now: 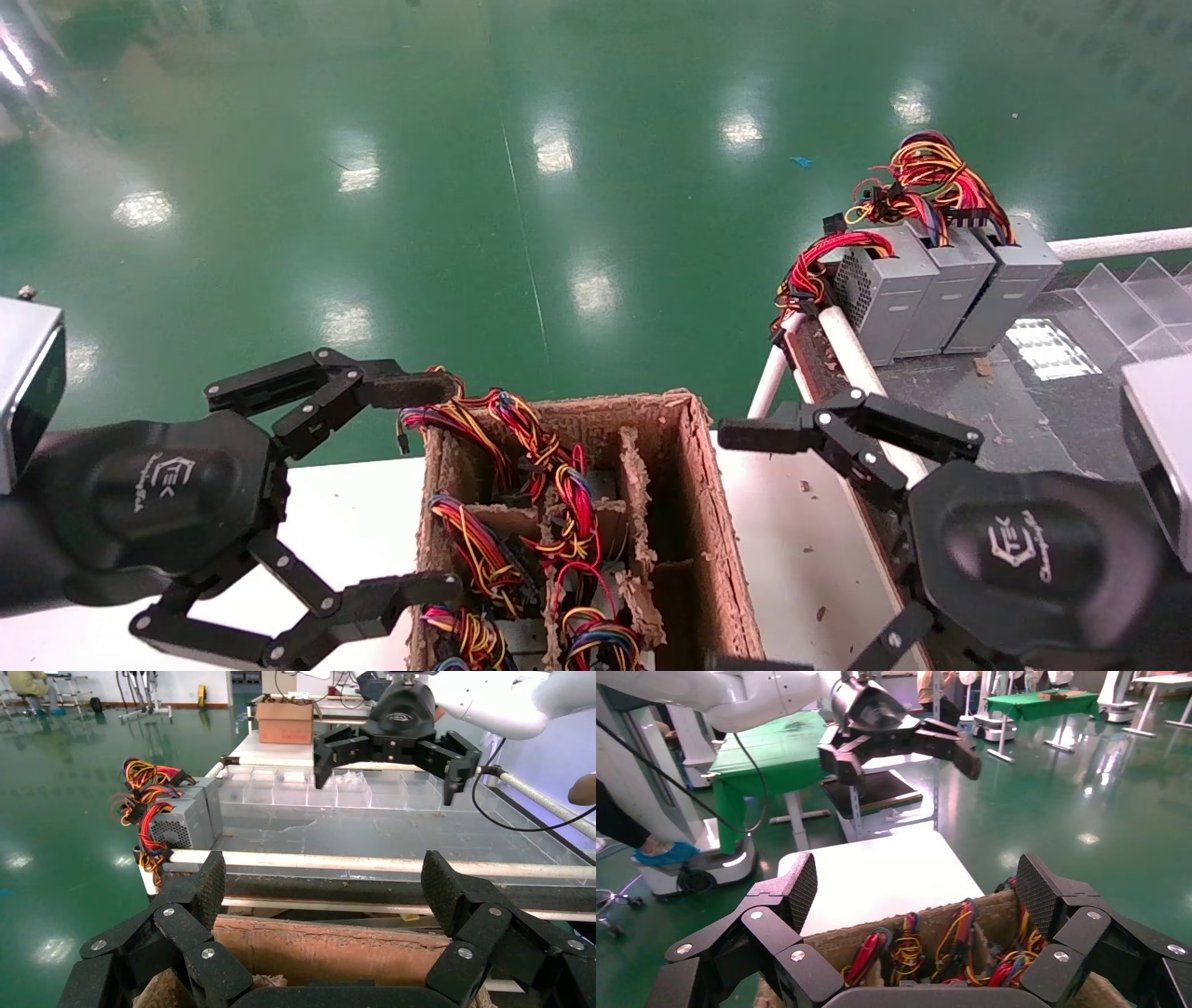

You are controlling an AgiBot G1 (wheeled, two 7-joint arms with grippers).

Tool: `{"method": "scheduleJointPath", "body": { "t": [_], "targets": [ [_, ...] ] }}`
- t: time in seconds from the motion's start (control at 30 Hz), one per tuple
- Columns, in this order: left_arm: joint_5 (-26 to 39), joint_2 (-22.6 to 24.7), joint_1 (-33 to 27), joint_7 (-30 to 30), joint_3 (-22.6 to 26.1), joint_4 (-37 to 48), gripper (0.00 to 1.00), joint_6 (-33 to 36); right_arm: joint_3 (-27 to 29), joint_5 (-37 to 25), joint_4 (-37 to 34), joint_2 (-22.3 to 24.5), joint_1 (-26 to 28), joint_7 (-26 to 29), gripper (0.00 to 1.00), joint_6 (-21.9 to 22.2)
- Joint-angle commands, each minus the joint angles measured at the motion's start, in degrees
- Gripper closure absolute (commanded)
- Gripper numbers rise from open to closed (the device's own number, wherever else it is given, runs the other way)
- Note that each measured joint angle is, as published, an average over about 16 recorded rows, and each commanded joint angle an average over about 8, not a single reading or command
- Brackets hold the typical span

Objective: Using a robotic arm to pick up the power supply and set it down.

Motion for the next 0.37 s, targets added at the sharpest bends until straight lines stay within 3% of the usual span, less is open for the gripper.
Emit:
{"method": "scheduleJointPath", "body": {
  "t": [0.03,0.37],
  "targets": [
    [0.0,0.0,0.0,0.0,0.0,0.0,0.0,0.0,0.03,0.17,0.2,0.07,-0.15,0.05,0.0,-0.08],
    [0.0,0.0,0.0,0.0,0.0,0.0,0.0,0.0,-0.03,-0.35,-0.73,-0.15,0.48,-0.21,0.0,0.29]
  ]
}}
